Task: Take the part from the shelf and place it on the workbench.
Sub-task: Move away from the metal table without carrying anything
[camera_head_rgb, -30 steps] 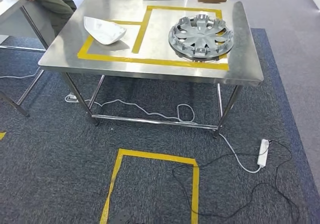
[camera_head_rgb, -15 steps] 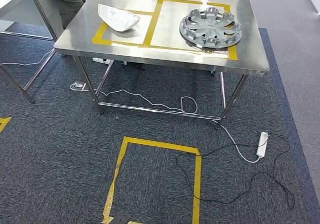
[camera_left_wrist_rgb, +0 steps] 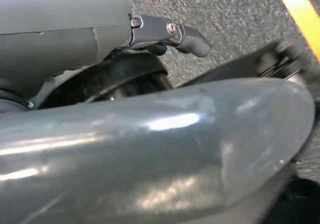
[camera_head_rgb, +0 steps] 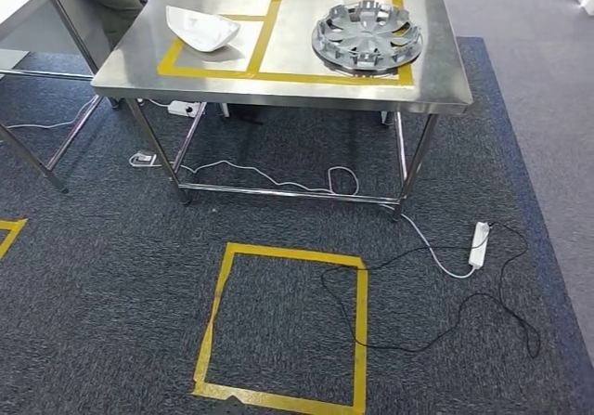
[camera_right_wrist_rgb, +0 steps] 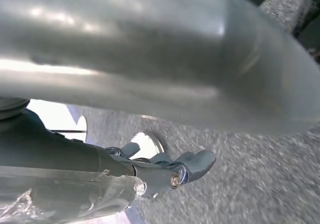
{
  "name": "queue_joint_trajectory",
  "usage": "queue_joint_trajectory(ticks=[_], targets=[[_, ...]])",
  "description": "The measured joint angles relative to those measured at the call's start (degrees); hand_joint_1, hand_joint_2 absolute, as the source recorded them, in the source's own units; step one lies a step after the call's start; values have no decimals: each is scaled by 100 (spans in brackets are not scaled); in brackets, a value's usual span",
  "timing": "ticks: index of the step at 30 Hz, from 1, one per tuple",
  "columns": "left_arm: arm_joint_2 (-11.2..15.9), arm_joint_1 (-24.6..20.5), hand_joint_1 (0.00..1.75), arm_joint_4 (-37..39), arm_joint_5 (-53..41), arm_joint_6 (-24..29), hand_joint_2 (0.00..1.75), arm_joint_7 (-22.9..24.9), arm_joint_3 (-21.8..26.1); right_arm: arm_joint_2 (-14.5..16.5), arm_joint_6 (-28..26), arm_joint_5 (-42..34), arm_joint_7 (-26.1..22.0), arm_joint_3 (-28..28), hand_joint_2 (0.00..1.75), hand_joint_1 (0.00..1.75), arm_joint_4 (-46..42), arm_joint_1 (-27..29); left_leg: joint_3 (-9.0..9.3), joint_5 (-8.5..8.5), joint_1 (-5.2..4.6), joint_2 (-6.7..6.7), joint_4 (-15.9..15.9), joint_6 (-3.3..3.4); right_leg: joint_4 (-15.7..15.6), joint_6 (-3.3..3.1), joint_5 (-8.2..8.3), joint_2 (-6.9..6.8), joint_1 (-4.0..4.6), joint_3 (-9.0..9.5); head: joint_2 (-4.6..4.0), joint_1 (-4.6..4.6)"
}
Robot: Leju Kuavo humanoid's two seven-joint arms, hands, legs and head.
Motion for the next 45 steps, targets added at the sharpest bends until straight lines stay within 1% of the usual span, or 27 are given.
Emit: queue_joint_trajectory(ticks=[1, 3, 5, 7, 8, 10, 12, 14, 16, 17, 19, 22, 23, 25, 26, 28, 30, 31, 32, 33, 35, 37, 39, 40, 42, 43, 45], targets=[[7, 2, 0, 0, -20, 45, 0, 38, -2, 0, 18, -4, 3, -4, 0, 0, 0, 6, -84, -102, 0, 0, 289, -6, 4, -2, 34, 31, 1, -46, 0, 2], [21, 6, 0, 0, -51, 106, 0, 142, -8, 1, 43, -4, 7, -14, 0, 0, 0, 14, 28, 22, 1, -9, 290, 3, 17, 9, 84, 119, 0, -126, 0, 2], [34, 8, 0, 0, -77, 126, 0, 218, -16, 2, 47, -4, 3, -28, 0, 0, 0, 11, 465, 330, 12, -130, -353, 27, 42, 34, 107, 232, -6, -183, 0, 2], [40, 12, 0, 0, -90, 131, 0, 250, -25, 2, 48, -3, -1, -38, 0, 0, 0, -7, 812, 462, 43, -320, -902, 50, 99, 75, 113, 347, 5, -252, 0, 7], [42, 8, 0, 0, -91, 133, 0, 257, -28, 2, 48, -3, -1, -42, 0, 0, 0, -13, 882, 430, 54, -373, -1035, 61, 129, 100, 120, 400, 12, -298, 0, 9], [39, -4, 0, 0, -92, 133, 0, 268, -31, 1, 48, -2, -2, -47, 0, 0, 0, -7, 873, 372, 72, -303, -1102, 102, 180, 159, 134, 469, 14, -383, 0, 9], [32, -5, 0, 0, -84, 122, 0, 294, -31, -2, 49, -1, -9, -51, 0, 0, 0, 13, 853, 363, 81, -193, -1121, 170, 374, 222, 7, 290, 24, -520, 0, 46], [31, 11, 0, 0, -48, 81, 0, 341, -27, -3, 49, -2, -26, -58, 0, 0, 0, 14, 849, 371, 67, -59, -1126, 220, 994, 274, -331, 35, 26, -804, 0, 91], [39, 29, 0, 0, -8, 48, 0, 376, -22, -3, 47, -8, -48, -69, 0, 0, 0, 9, 848, 372, 43, 101, -1125, 237, 1721, 299, -615, -36, 11, -1119, 0, 97], [44, 33, 0, 0, 1, 45, 0, 381, -21, -2, 45, -13, -57, -75, 0, 0, 0, 13, 850, 372, 35, 175, -1124, 241, 1864, 303, -622, -43, 7, -1170, 0, 97], [48, 29, 0, 0, 1, 58, 0, 382, -19, -3, 41, -21, -75, -85, 0, 0, 0, 24, 861, 372, 27, 303, -1123, 242, 1449, 295, -332, -100, 5, -926, 0, 98], [50, 25, 0, 0, -5, 93, 0, 296, -21, -3, 23, -31, -108, -93, 0, 0, 0, -4, 880, 372, -11, 454, -1110, 209, 355, 244, 63, -455, 40, -364, 0, 93], [51, 25, 0, 0, -7, 104, 0, 241, -23, -2, 13, -35, -116, -95, 0, 0, 0, -16, 880, 377, -26, 502, -1106, 186, 234, 213, 77, -507, 58, -324, 0, 89], [54, 22, 0, 0, -7, 125, 0, 159, -27, -2, -3, -41, -120, -97, 0, 0, 0, -16, 881, 388, -33, 611, -1108, 134, 223, 132, 97, -399, 75, -369, 0, 84], [55, 20, 0, 0, -7, 132, 0, 140, -29, -2, -8, -44, -119, -99, 0, 0, 0, -7, 875, 359, -25, 603, -1088, 102, 217, 94, 121, -333, 69, -385, 0, 84], [55, 19, 0, 0, -7, 139, 0, 127, -31, -1, -9, -49, -110, -104, 0, 0, 0, -1, 763, 117, -5, 397, -802, 39, 197, 10, 185, -202, 44, -404, 0, 77], [61, 30, 0, 0, -6, 139, 0, 123, -31, -1, -9, -52, -104, -110, 0, 0, 0, -7, 454, -295, 7, 129, -92, 8, 197, -34, 237, -65, 31, -455, 0, 70], [66, 39, 0, 0, -5, 139, 0, 123, -30, 0, -9, -54, -104, -115, 0, 0, 0, -6, 293, -443, 8, 73, 265, 4, 198, -41, 258, 15, 31, -482, 0, 71], [70, 45, 0, 0, -5, 138, 0, 124, -30, 0, -9, -55, -104, -122, 0, 0, 0, -1, 190, -494, 7, 45, 488, 8, 199, -38, 275, 96, 32, -504, 0, 71], [72, 48, 0, 0, -5, 138, 0, 127, -30, 0, -10, -60, -107, -128, 0, 0, 0, 8, 188, -422, 7, 31, 497, 17, 201, -28, 292, 182, 32, -520, 0, 71], [69, 46, 0, 0, -27, 137, 0, 150, -33, 0, -19, -95, -122, -140, 0, 0, 0, 18, 473, -46, 18, -57, -55, 44, 204, 8, 322, 353, 27, -538, 0, 70], [55, 38, 0, 0, -79, 142, 0, 180, -47, -1, -36, -154, -139, -156, 0, 0, 0, 8, 828, 227, 50, -328, -766, 72, 245, 58, 343, 511, 38, -587, 1, 69], [34, 29, 0, 0, -113, 155, 0, 196, -80, -2, -54, -195, -137, -182, 0, 0, 0, 6, 937, 258, 58, -478, -1040, 109, 277, 124, 375, 635, 33, -666, 1, 66], [25, 27, 0, 0, -114, 168, 0, 205, -98, -2, -63, -202, -128, -198, 0, 0, 0, 17, 929, 261, 59, -422, -1051, 142, 273, 158, 399, 695, 17, -707, 1, 64], [11, 26, 0, -1, -113, 188, 0, 227, -126, -4, -77, -201, -109, -225, 0, 0, 0, 49, 918, 294, 59, -288, -1069, 216, 342, 224, 352, 571, 9, -782, 0, 84], [5, 26, 0, -1, -112, 189, 0, 233, -133, -5, -83, -197, -110, -235, 0, 0, 0, 54, 914, 309, 64, -210, -1080, 250, 519, 255, 228, 410, 15, -870, 0, 104], [3, 42, 0, -2, -127, 199, 0, 209, -144, -7, -90, -192, -126, -240, 0, 0, 1, 34, 897, 318, 48, -42, -1080, 284, 1219, 315, -185, 67, 10, -1171, 0, 144]])
